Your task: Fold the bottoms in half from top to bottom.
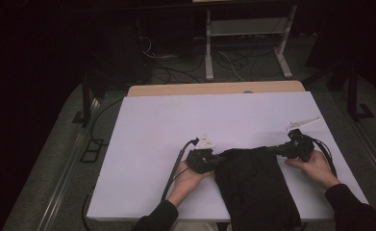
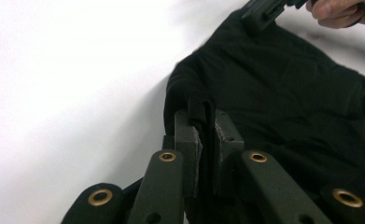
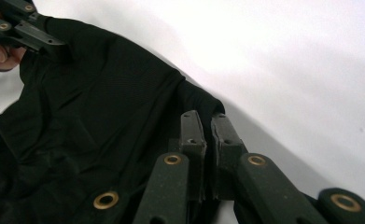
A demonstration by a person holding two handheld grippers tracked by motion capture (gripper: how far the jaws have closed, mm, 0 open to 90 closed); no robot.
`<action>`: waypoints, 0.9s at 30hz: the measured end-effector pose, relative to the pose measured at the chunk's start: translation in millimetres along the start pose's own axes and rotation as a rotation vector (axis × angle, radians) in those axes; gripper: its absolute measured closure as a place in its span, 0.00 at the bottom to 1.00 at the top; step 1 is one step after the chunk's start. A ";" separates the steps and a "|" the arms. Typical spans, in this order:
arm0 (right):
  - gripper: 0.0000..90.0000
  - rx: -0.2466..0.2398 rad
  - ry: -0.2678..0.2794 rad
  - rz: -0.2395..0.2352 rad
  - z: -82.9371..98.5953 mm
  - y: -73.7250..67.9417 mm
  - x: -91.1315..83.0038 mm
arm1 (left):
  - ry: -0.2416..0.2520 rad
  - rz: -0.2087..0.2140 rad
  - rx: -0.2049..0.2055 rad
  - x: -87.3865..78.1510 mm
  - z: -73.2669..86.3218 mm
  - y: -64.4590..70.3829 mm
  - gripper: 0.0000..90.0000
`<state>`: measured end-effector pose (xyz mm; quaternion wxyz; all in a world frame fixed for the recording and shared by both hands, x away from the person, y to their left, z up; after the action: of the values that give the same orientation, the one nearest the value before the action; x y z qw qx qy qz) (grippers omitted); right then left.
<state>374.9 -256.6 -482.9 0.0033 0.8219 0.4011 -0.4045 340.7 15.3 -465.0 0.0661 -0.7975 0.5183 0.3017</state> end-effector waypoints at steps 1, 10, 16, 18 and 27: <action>0.94 0.008 0.011 -0.006 -2.1 -1.2 -0.2 | 0.009 -0.005 0.008 -2.5 -2.7 0.0 0.91; 0.93 0.028 0.047 -0.013 -20.3 -9.5 6.4 | 0.026 -0.044 0.040 -21.3 -14.3 -11.6 0.91; 0.93 0.020 0.072 -0.030 -35.2 -17.8 14.5 | 0.038 -0.070 0.035 -36.6 -15.8 -20.0 0.91; 0.93 0.015 0.082 -0.035 -39.7 -20.8 16.3 | 0.039 -0.076 0.034 -40.6 -15.9 -22.8 0.91; 0.93 0.000 0.105 -0.052 -58.8 -31.9 21.7 | 0.025 -0.096 0.014 -57.2 -17.4 -37.9 0.91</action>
<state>400.2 -201.4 -447.6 -0.0281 0.8312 0.4223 -0.3606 364.7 70.3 -427.3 0.0798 -0.8247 0.4821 0.2847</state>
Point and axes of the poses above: each handheld gripper's, and its own axes: x roughly forward along the jaws, z roughly out of its underside, y roughly to its right, the point moved 5 cm from there along x, roughly forward along the jaws, and after that the axes turned 6 degrees about z, right-handed, at the moved point
